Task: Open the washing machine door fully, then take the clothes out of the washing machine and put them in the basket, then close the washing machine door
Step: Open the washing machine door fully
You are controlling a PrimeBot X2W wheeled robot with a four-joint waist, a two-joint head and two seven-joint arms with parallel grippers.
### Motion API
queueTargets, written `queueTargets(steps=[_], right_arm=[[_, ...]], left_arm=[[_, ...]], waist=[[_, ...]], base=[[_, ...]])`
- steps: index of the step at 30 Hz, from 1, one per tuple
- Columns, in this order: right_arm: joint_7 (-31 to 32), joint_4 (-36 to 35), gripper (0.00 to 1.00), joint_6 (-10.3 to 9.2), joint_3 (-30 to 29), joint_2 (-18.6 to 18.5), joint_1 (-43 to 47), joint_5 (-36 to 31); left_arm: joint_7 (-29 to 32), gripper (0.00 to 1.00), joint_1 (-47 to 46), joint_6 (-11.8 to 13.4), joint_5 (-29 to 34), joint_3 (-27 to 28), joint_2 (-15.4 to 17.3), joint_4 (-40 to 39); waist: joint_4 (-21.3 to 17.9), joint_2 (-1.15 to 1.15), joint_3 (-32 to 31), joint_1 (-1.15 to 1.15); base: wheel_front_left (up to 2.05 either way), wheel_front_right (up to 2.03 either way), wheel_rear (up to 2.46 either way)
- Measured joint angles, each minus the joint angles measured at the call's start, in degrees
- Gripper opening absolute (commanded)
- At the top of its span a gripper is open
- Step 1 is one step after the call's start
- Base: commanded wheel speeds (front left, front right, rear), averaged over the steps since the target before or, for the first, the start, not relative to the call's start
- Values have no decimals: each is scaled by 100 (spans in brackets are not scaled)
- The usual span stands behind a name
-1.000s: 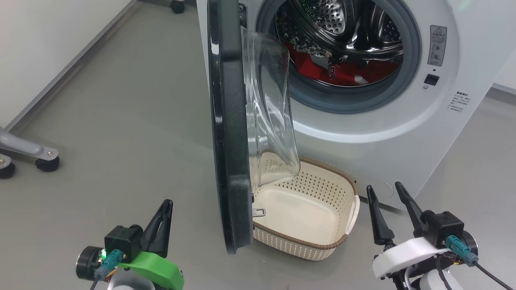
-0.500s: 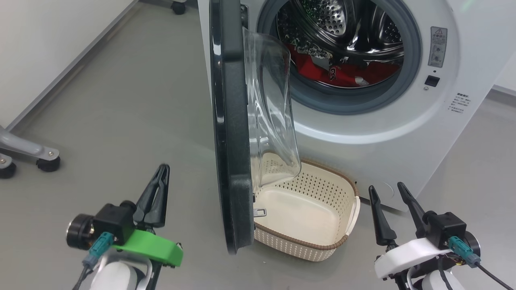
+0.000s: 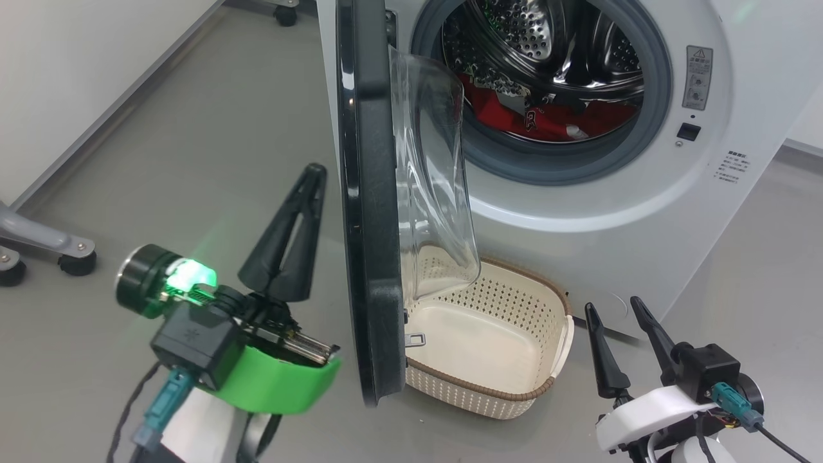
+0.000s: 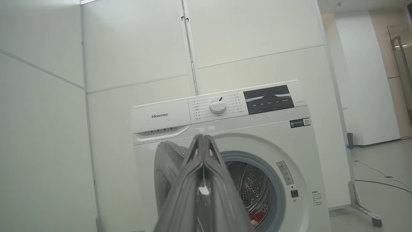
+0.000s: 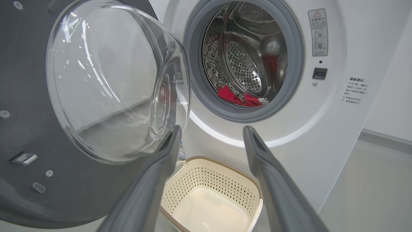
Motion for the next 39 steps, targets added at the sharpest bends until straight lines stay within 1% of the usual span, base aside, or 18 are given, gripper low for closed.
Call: queueTargets(steps=[3, 4, 7, 10, 13, 18, 24, 30, 36, 39], right_arm=[[0, 2, 100, 37, 2, 5, 10, -46], [0, 10, 100, 38, 3, 10, 10, -46], [0, 14, 100, 40, 14, 15, 10, -49], [0, 23, 100, 86, 31, 20, 11, -87], [0, 30, 100, 89, 43, 22, 12, -90], [0, 44, 100, 99, 41, 23, 12, -90], [0, 45, 100, 133, 40, 24, 11, -91], [0, 44, 100, 137, 33, 24, 11, -96], [0, 44, 100, 138, 22, 24, 9, -94], [0, 44, 100, 140, 21, 24, 8, -94]], left_arm=[[-1, 0, 1, -165, 7, -348, -70, -230], [-1, 0, 3, -241, 7, -606, -101, -322], [62, 0, 38, -322, 5, -988, -109, -339], [345, 0, 241, -379, -93, -1389, -110, -255], [665, 0, 502, -427, -255, -1735, -105, -81], [1158, 0, 797, -428, -553, -2065, -90, 235], [1493, 0, 945, -430, -715, -2069, -51, 543], [1573, 0, 983, -409, -808, -1760, -18, 678], [1573, 0, 981, -236, -806, -1506, 21, 762], [1574, 0, 977, -209, -806, -1455, 29, 787]], waist=[[-12, 0, -4, 0], [-23, 0, -4, 0], [-46, 0, -1, 0], [-75, 0, 6, 0], [-107, 0, 17, 0], [-161, 0, 37, 0], [-209, 0, 70, 0], [-239, 0, 123, 0], [-242, 0, 187, 0], [-240, 0, 208, 0]], base=[[0, 0, 0], [0, 0, 0], [0, 0, 0], [0, 0, 0], [0, 0, 0], [0, 0, 0], [0, 0, 0], [0, 0, 0], [0, 0, 0], [0, 0, 0]])
